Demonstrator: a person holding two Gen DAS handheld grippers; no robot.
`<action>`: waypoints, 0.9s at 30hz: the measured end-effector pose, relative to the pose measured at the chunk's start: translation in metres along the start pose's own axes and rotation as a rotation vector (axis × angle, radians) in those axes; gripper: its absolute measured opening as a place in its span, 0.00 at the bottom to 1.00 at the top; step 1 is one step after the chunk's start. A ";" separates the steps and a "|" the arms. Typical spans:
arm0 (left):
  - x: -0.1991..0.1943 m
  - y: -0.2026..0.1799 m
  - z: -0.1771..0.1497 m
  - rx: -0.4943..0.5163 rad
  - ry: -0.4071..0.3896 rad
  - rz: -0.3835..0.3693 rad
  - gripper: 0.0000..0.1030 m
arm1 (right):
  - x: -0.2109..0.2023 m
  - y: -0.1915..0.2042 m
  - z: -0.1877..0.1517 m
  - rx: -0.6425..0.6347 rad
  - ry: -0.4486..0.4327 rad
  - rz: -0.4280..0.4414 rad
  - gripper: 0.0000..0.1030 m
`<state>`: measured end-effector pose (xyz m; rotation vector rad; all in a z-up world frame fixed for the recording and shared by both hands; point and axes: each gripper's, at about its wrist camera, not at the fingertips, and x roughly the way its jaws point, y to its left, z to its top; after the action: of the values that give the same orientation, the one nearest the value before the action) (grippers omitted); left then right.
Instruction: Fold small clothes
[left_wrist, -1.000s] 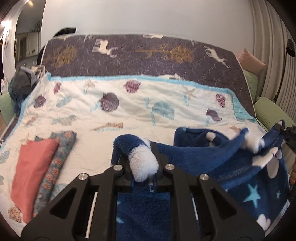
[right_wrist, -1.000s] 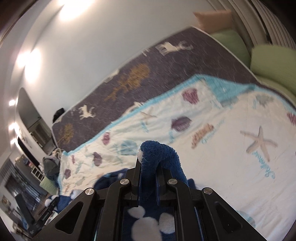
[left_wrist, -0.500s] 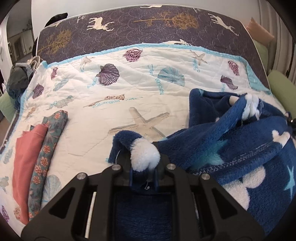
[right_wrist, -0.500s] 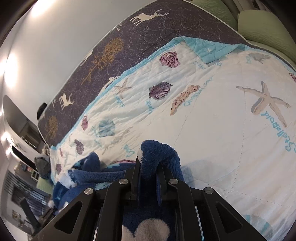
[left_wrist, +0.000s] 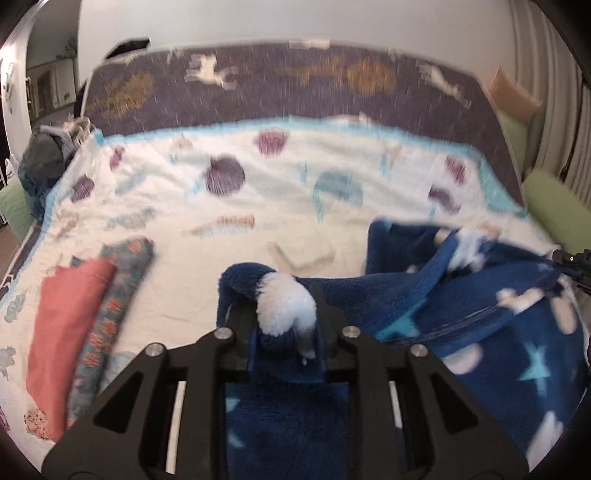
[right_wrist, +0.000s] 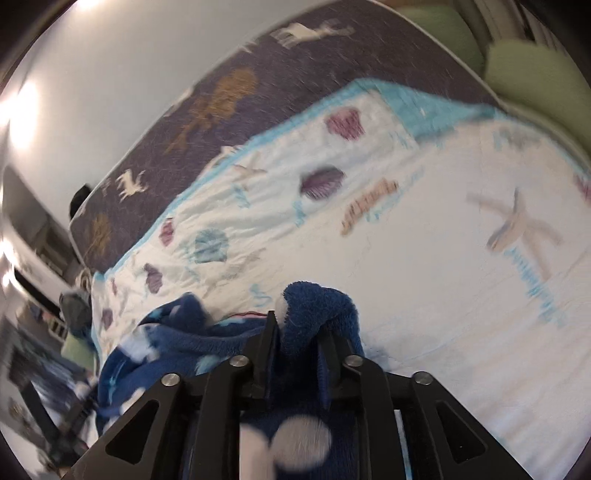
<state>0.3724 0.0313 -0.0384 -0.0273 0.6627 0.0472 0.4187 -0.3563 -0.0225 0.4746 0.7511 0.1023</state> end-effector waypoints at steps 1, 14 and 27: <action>-0.009 0.001 0.002 0.008 -0.015 0.008 0.26 | -0.012 0.003 0.001 -0.011 -0.026 -0.012 0.35; -0.059 -0.026 0.026 0.112 -0.093 0.075 0.74 | -0.055 0.106 -0.064 -0.400 0.082 0.052 0.48; -0.003 -0.051 -0.010 0.236 0.088 -0.071 0.45 | 0.017 0.094 -0.049 -0.300 0.154 0.055 0.48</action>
<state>0.3670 -0.0202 -0.0440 0.1754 0.7517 -0.1015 0.4050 -0.2504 -0.0216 0.2024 0.8578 0.3009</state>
